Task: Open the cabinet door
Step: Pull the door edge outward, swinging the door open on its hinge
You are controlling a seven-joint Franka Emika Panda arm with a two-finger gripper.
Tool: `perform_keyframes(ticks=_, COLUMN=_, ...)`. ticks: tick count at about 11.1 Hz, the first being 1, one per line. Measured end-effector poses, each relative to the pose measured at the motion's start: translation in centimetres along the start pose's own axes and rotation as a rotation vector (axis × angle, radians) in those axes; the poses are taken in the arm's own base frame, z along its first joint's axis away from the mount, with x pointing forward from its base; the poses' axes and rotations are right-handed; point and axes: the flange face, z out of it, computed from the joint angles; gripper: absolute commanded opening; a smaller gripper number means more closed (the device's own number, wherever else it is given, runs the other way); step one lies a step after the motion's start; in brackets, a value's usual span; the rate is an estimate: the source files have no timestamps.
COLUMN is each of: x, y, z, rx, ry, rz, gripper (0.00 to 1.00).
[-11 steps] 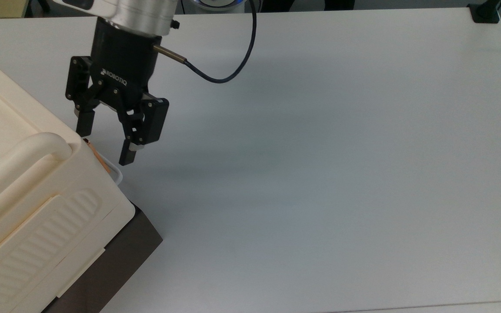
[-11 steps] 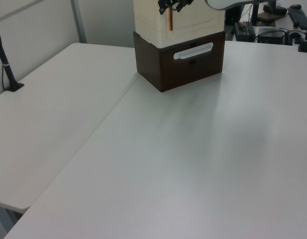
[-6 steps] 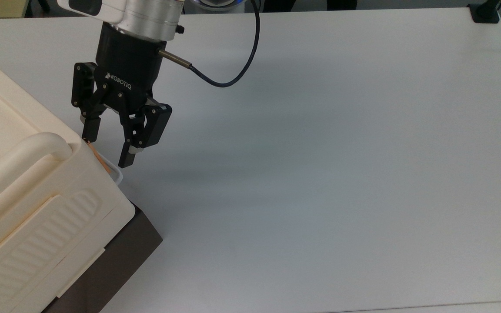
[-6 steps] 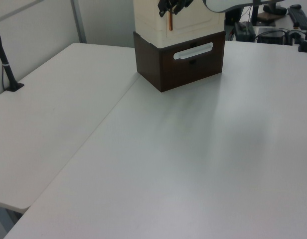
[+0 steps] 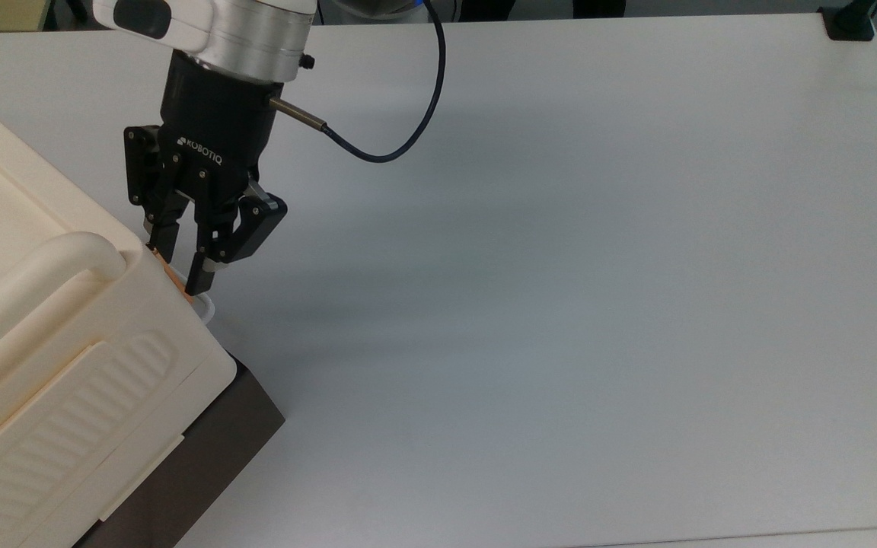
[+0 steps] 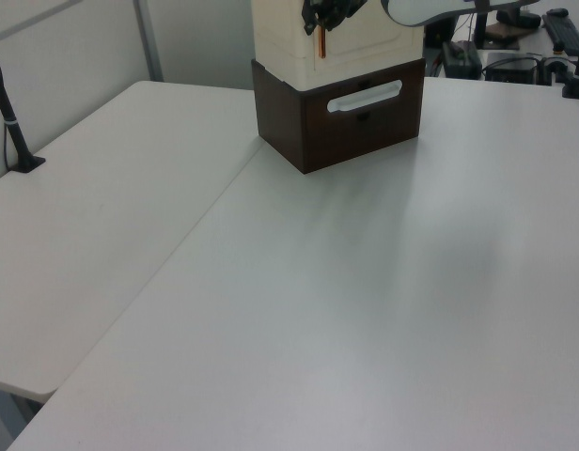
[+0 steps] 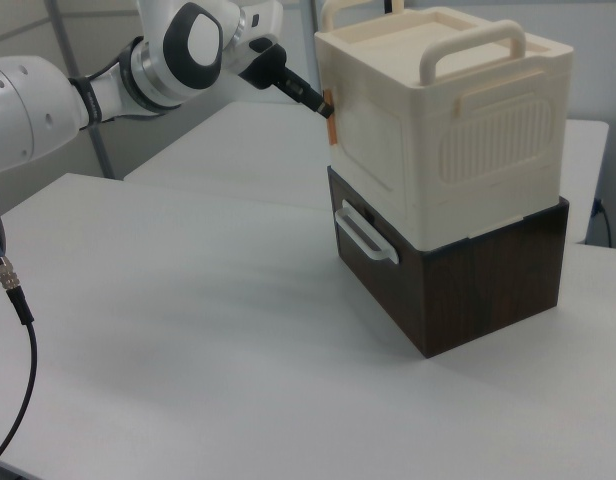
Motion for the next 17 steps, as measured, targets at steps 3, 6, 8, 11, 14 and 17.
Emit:
perform_keyframes(ticks=3, x=0.2, y=0.3, z=0.0, rx=-0.008, ry=0.002, rz=0.001, gripper=0.25)
perform_keyframes(ticks=6, x=0.1, y=0.5, z=0.0, rx=-0.011, ry=-0.001, rz=0.002, gripper=0.23)
perform_keyframes(ticks=8, x=0.1, y=0.8, z=-0.1, rx=-0.028, ry=-0.017, rz=0.005, gripper=0.23)
perform_keyframes(ticks=11, x=-0.5, y=0.5, z=-1.5, rx=-0.067, ry=-0.091, rz=0.005, gripper=0.23)
perform_keyframes(ticks=14, x=-1.3, y=0.5, z=-3.1, rx=-0.089, ry=-0.179, rz=-0.011, gripper=0.23)
perform_keyframes(ticks=17, x=-1.5, y=0.8, z=-3.9, rx=-0.099, ry=-0.225, rz=-0.024, gripper=0.70)
